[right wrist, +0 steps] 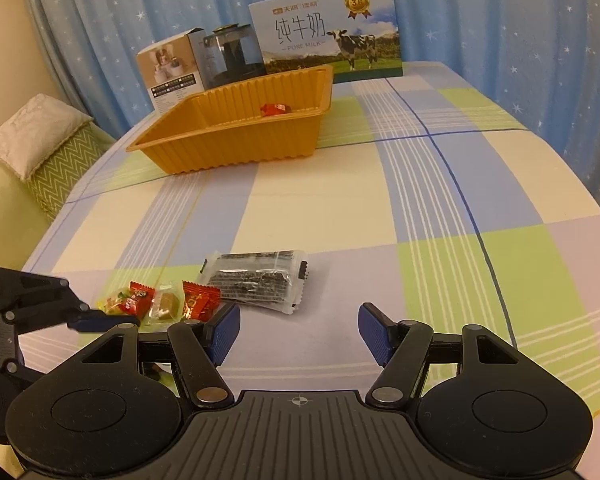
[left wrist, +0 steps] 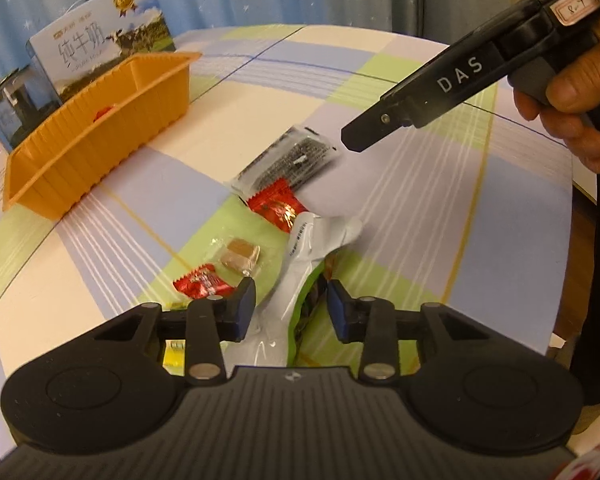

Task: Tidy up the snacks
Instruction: 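Move the left gripper back toward the silver pouch and remaining snacks, then grasp the silver-green pouch with the left gripper while the right grasps a red candy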

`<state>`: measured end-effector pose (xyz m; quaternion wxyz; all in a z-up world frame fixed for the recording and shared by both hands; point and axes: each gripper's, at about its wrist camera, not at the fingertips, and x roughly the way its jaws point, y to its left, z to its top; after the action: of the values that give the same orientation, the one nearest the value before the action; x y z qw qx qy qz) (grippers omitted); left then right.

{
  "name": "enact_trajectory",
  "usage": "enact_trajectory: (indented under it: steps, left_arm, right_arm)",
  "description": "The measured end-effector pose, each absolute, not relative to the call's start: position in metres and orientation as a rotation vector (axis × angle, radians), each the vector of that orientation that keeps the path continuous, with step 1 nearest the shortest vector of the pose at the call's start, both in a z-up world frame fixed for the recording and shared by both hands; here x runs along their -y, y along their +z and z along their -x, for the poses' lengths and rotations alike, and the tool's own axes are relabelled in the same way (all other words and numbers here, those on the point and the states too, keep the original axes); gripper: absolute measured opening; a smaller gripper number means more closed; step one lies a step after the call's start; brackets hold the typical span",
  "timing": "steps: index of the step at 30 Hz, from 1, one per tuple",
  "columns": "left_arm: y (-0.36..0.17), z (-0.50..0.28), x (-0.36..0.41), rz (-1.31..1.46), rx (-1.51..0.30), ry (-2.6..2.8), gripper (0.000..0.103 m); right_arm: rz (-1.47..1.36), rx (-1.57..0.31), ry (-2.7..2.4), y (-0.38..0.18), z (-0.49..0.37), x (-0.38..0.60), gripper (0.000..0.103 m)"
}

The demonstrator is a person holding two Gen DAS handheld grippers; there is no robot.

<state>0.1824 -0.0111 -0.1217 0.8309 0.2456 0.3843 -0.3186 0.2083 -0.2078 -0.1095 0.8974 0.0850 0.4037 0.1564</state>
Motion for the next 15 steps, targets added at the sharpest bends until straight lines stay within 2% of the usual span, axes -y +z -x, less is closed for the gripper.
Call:
enact_trajectory:
  steps: [4, 8, 15]
  left_arm:
    - [-0.117, -0.175, 0.011, -0.436, -0.882, -0.621, 0.024]
    - [-0.116, -0.169, 0.005, -0.315, -0.914, -0.565, 0.024]
    - [-0.119, -0.172, 0.004, -0.301, -0.903, -0.555, 0.024]
  right_arm:
    - [-0.173, -0.837, 0.330, -0.109, -0.208, 0.204, 0.066]
    - [-0.169, -0.836, 0.334, -0.109, -0.206, 0.202, 0.066]
    - [-0.162, -0.835, 0.341, -0.109, -0.206, 0.197, 0.066]
